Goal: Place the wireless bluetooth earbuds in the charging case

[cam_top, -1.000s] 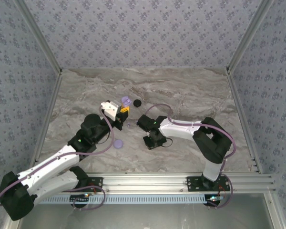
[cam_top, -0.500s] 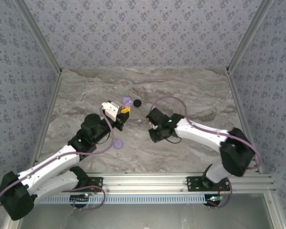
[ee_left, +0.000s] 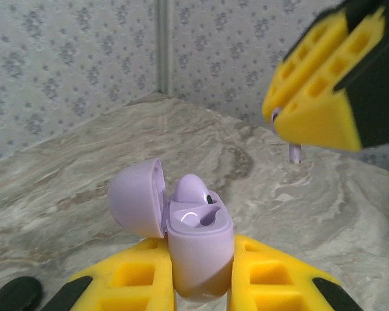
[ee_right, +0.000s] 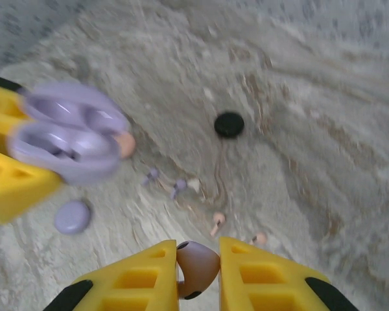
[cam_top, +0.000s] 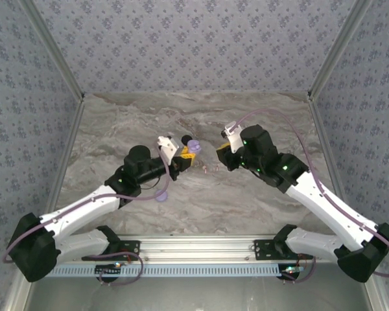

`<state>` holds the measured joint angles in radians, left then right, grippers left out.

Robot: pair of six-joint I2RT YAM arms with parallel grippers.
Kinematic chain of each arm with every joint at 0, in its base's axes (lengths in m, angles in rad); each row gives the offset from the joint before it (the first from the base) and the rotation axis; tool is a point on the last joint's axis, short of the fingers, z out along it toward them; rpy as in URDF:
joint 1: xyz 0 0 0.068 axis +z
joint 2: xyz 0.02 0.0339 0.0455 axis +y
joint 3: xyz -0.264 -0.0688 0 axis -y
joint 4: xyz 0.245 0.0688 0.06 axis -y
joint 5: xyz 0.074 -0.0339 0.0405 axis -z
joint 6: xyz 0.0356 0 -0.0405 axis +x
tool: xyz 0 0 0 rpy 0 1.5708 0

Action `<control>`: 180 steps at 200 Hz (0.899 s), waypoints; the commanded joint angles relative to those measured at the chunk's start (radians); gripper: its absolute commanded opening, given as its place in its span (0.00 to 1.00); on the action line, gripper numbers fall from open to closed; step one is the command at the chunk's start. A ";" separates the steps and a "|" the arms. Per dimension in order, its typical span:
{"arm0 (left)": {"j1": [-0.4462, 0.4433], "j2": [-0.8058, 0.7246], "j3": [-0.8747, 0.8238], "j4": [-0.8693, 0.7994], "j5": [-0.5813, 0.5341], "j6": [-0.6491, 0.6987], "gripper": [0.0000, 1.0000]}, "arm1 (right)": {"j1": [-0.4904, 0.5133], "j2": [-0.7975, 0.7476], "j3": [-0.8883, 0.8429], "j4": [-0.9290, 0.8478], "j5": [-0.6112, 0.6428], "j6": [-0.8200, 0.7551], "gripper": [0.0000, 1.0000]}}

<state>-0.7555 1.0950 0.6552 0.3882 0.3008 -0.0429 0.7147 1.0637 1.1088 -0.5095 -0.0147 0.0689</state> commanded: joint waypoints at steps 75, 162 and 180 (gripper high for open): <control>-0.010 0.070 0.073 0.108 0.188 -0.035 0.00 | 0.048 -0.024 0.049 0.165 -0.069 -0.135 0.21; -0.011 0.075 0.084 0.111 0.217 -0.045 0.00 | 0.090 0.036 0.066 0.163 -0.047 -0.147 0.21; -0.011 0.073 0.083 0.110 0.216 -0.045 0.00 | 0.093 0.042 0.066 0.154 -0.039 -0.152 0.21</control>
<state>-0.7597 1.1679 0.6933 0.4576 0.4881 -0.0765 0.7990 1.1000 1.1378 -0.3618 -0.0696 -0.0612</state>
